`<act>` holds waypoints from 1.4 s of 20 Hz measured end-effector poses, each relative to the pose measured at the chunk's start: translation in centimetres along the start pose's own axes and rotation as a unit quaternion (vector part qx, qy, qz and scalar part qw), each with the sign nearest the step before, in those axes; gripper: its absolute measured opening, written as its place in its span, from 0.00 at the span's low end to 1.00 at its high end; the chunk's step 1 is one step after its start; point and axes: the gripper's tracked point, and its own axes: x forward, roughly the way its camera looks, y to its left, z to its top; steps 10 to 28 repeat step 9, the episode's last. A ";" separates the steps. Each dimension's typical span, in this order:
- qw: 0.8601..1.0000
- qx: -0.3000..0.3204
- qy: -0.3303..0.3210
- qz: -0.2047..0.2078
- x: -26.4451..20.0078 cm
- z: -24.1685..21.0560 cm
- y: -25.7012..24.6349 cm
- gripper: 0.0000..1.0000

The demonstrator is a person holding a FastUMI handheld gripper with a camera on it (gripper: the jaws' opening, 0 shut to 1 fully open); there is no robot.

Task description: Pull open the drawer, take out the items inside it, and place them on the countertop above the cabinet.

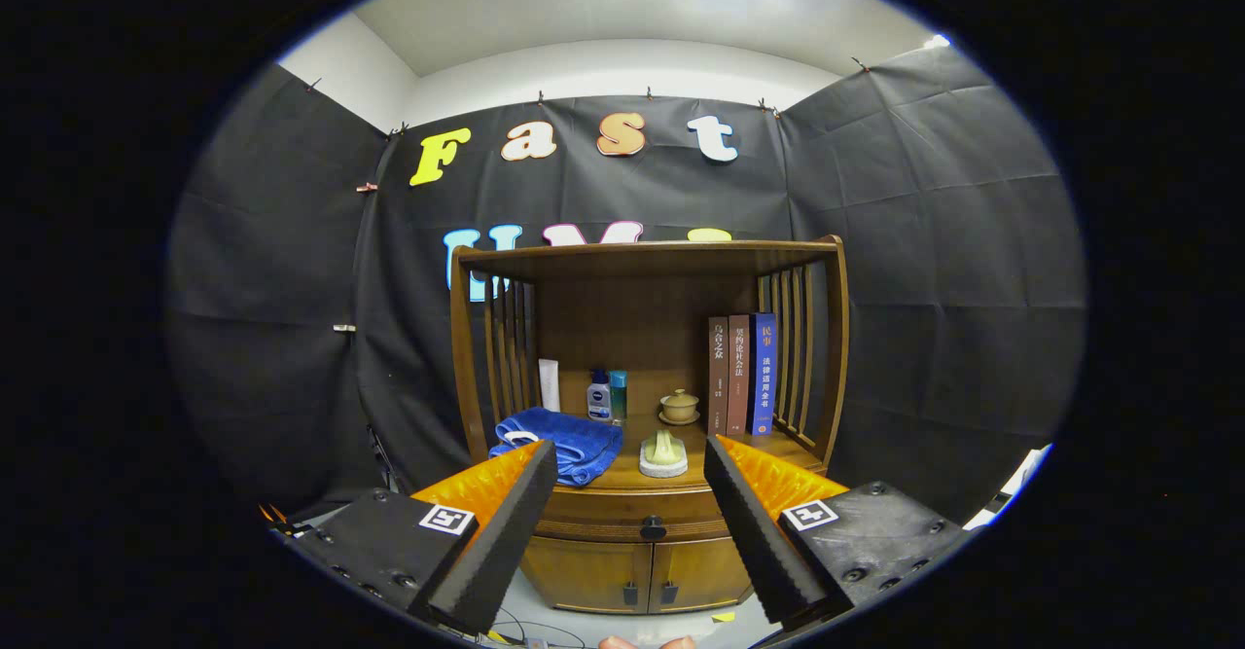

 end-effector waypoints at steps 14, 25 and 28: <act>1.000 0.000 0.003 0.005 0.1 -0.4 0.4 0.99; 1.000 0.000 0.003 0.005 0.1 -0.4 0.4 0.99; 1.000 0.000 0.003 0.005 0.1 -0.4 0.4 0.99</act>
